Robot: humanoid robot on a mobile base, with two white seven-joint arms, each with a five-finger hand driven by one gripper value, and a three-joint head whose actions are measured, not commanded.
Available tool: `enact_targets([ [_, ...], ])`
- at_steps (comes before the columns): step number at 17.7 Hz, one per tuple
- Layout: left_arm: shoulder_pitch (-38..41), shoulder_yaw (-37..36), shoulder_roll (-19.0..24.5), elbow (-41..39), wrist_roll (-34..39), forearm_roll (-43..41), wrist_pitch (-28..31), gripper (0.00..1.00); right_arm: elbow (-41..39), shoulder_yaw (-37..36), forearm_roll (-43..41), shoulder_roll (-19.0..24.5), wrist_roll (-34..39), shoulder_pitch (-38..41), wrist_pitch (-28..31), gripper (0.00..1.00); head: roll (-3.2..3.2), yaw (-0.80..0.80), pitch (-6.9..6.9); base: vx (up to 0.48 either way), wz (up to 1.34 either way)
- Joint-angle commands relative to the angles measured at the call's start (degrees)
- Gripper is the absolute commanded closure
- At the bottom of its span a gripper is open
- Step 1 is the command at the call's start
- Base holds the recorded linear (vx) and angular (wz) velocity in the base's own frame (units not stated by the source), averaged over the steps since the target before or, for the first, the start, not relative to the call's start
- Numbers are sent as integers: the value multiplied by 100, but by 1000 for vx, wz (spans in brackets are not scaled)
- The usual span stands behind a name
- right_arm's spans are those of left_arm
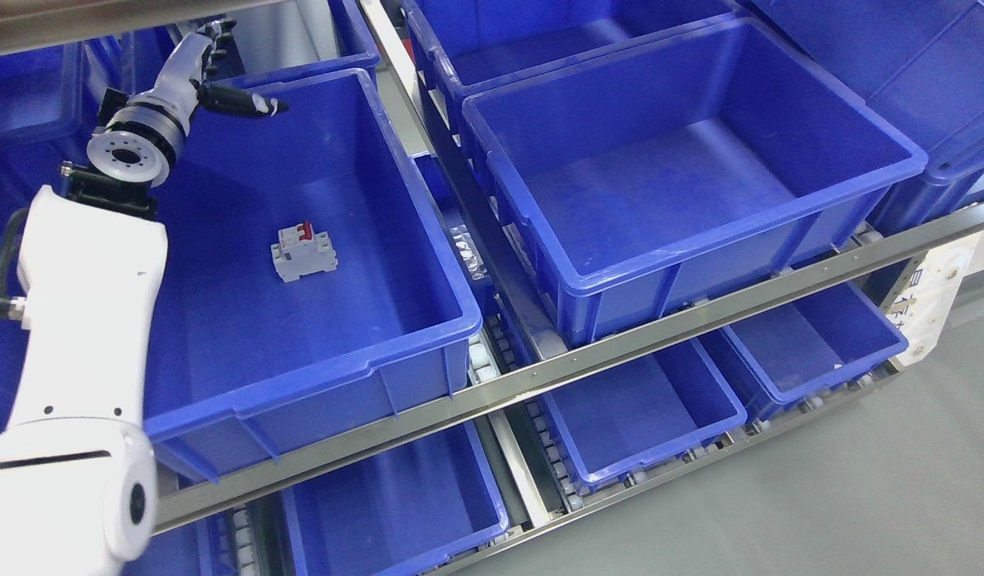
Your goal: Place circuit breaker on shelf
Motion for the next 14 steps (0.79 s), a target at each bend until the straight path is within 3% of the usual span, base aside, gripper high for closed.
enact_targets([
  [1, 602, 2803, -960, -1883, 545, 803, -711, 0, 0, 0, 0, -100, -4, 11, -3, 0, 0, 0, 0, -41, 65],
  [3, 1031, 2629, -960, -2543, 976, 892, -756, 0, 0, 0, 0, -100, -4, 11, -3, 0, 0, 0, 0, -64, 54],
  [8, 2805, 1461, -960, -4406, 1022, 1303, -747, 0, 0, 0, 0, -100, -4, 2, -3, 0, 0, 0, 0, -169, -52],
  [10, 3264, 1205, -960, -4768, 1005, 1366, -774, 0, 0, 0, 0, -100, -4, 2, -3, 0, 0, 0, 0, -272, -185],
  [14, 3319, 1256, -960, -4840, 996, 1375, -783, 0, 0, 0, 0, -100, -4, 2, -3, 0, 0, 0, 0, -298, -212],
])
